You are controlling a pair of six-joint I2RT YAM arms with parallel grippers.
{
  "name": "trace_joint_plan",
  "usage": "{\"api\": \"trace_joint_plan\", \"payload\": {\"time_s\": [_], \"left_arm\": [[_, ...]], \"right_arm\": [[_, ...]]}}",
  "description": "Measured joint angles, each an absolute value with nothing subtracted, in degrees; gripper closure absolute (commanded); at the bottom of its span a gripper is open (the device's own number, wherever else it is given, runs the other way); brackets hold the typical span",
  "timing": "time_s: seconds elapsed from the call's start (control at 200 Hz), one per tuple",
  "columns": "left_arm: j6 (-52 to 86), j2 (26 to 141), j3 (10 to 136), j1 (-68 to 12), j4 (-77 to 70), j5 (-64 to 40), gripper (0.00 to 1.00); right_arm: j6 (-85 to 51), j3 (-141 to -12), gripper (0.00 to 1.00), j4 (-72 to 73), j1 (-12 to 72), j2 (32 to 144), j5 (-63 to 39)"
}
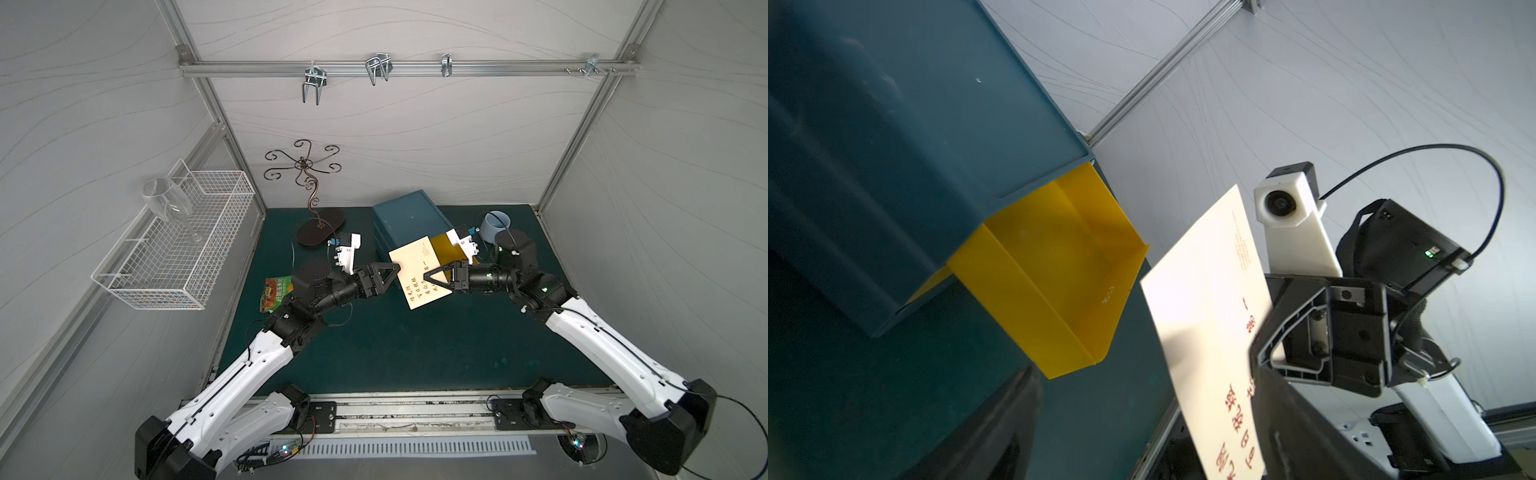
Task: Take the postcards out of the drawer
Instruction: Pick up the postcard from the drawer.
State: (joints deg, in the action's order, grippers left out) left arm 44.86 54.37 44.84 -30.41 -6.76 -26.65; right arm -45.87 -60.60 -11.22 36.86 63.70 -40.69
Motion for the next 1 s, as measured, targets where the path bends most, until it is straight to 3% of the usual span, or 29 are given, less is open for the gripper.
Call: {"api": "trace_joint_plan", "payload": {"time_s": [0.1, 0.25, 0.385, 0.655, 0.905, 1.001], "left_arm": [[47.3, 56.6, 44.8, -30.4, -10.6, -28.5, 0.39], [50.3, 59.4, 44.7, -30.4, -15.4, -29.8, 0.76], [50.9, 59.8, 43.8, -30.3, -16.4, -29.1, 1.00], [46.7, 58.4, 46.1, -30.5, -9.9, -28.6, 1.00], [45.1, 58.0, 46.5, -28.0, -4.7, -30.6, 1.00], [44.7, 58.0, 46.5, -26.7, -2.3, -31.1, 1.00]], "right_arm": [[-46.8, -59.9, 1.00, -8.9, 37.6, 64.2, -40.0], [-48.0, -59.0, 1.00, -5.9, 38.4, 66.7, -39.5], [-47.8, -59.0, 1.00, -6.1, 38.4, 68.1, -38.4], [-46.1, -59.6, 0.99, -8.3, 35.4, 68.2, -43.2], [-45.6, -59.6, 0.72, -8.7, 28.3, 68.0, -45.4], [-45.4, -59.6, 0.67, -9.0, 26.3, 67.9, -45.0]]}}
